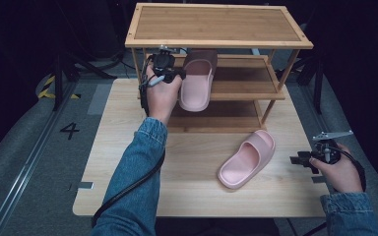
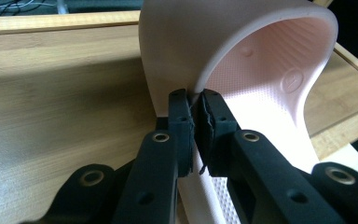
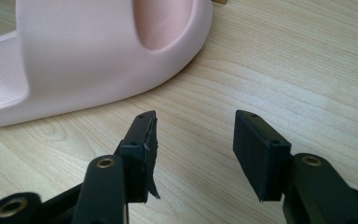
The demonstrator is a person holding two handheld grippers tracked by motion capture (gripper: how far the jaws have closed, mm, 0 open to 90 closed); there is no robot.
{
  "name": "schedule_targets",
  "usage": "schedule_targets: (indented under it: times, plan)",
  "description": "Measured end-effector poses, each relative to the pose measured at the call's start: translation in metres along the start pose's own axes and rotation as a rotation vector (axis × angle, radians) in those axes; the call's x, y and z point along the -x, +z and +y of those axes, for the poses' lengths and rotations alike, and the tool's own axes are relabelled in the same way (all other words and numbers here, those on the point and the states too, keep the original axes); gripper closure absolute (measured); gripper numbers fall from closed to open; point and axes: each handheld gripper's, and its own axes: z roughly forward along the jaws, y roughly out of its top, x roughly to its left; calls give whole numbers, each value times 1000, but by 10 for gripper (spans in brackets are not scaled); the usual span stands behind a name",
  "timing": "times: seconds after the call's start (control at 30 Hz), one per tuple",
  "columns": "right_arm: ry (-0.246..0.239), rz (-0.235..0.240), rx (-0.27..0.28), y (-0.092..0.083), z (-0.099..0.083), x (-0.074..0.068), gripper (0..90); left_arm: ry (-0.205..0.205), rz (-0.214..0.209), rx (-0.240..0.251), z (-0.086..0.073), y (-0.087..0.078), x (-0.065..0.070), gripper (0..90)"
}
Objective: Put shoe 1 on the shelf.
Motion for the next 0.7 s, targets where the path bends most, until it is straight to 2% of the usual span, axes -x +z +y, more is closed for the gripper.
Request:
schedule_targets:
  times: [0.07,0.13,0.17,0.2,0.3,0.33,0.37,0.4,0.47,0.53,0.57,0.6,0.63,0.67,0.7]
  plan:
    - [1,2,-1,0,0,0,506,-4,12,11,0,3,0,834]
    - [-3,4,-4,1,0,-1,505,19,30,16,0,5,-1,832]
    - [-4,3,-3,1,0,-1,505,19,30,16,0,5,-1,828]
    - [-4,3,-3,1,0,-1,505,2,37,25,0,6,0,828]
    - [-1,3,-4,1,0,-1,504,2,26,40,-1,6,0,830]
    - [0,3,-3,0,-1,0,504,0,24,44,0,5,1,799]
    - [0,2,-3,0,-1,-1,503,17,30,50,0,4,1,758]
    - [0,2,-3,0,0,-1,503,0,31,53,-1,3,5,714]
    - [-2,2,-4,0,0,-1,501,20,14,58,-2,-2,7,692]
    - [-5,2,-3,0,0,-2,501,17,15,68,-4,-5,11,651]
    - [-6,1,-3,0,0,-3,500,79,8,63,-5,-8,9,638]
    - [-7,2,-4,0,0,-3,500,100,-13,57,-7,-12,11,636]
    - [-10,1,-5,0,1,-4,500,118,-15,48,-8,-16,13,639]
    - [-9,3,-5,0,1,-4,500,85,-10,54,-12,-20,19,642]
    - [-10,2,-4,0,2,-5,500,86,-24,43,-14,-24,23,642]
